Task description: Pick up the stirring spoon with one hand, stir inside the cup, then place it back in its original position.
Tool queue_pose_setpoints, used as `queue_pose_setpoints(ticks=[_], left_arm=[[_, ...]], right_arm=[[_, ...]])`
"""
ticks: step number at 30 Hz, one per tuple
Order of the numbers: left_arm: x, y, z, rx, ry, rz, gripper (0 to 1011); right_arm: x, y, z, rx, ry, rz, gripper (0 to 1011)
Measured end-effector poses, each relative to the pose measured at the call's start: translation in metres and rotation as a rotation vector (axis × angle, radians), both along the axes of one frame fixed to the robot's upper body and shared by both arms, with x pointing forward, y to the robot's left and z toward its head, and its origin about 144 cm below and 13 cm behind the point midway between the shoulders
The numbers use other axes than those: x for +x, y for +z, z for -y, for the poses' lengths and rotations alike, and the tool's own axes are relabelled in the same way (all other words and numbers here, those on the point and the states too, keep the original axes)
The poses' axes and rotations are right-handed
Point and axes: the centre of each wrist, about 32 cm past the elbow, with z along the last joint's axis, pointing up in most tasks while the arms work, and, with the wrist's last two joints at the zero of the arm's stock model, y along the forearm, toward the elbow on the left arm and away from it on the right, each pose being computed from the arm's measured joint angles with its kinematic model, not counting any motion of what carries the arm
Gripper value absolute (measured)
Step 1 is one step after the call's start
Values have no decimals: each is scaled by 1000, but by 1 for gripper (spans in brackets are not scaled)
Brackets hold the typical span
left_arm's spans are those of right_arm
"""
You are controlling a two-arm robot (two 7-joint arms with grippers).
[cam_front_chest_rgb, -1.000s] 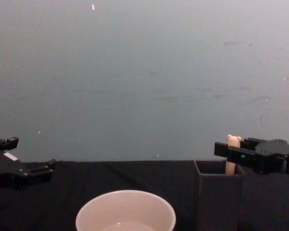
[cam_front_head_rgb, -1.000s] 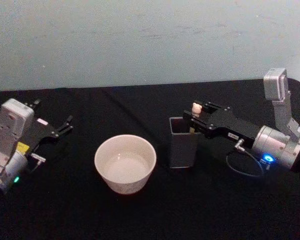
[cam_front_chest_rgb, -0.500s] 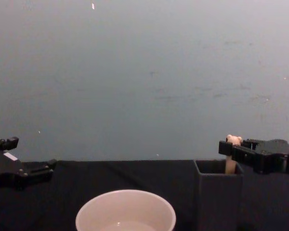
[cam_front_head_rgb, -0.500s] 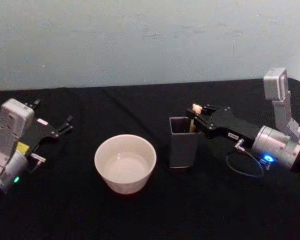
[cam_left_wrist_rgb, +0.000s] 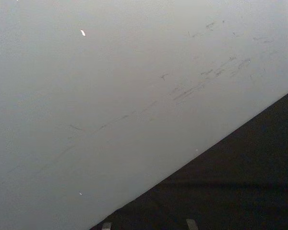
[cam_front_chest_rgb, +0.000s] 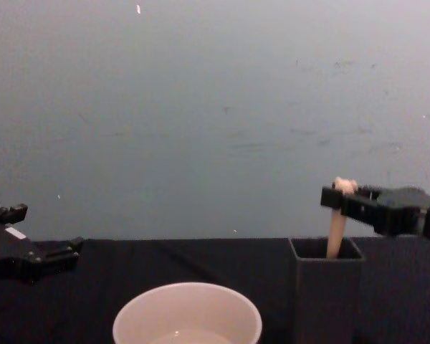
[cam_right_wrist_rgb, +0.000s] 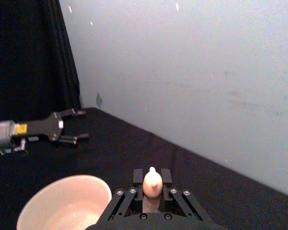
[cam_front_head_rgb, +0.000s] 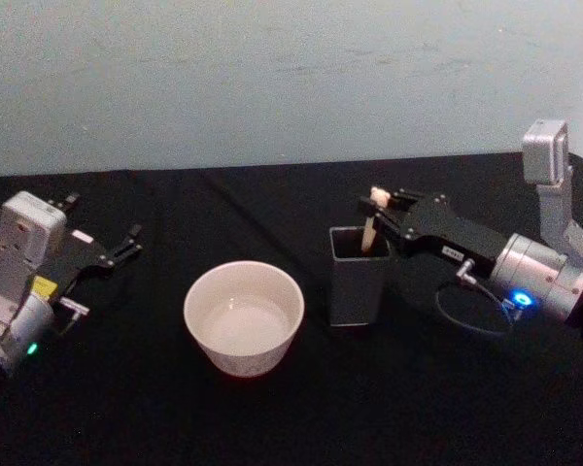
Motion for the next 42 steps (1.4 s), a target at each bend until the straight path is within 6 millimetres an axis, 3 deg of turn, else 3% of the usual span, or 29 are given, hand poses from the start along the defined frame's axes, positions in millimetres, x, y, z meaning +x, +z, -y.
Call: queue_pose_setpoints(ticks=[27, 42], left_arm=[[0, 0, 0, 0, 0, 0, 1001], [0, 0, 0, 0, 0, 0, 1001]], right_arm=[[5, 62, -1, 57, 58, 254, 214], [34, 66, -33, 58, 199, 300, 214]])
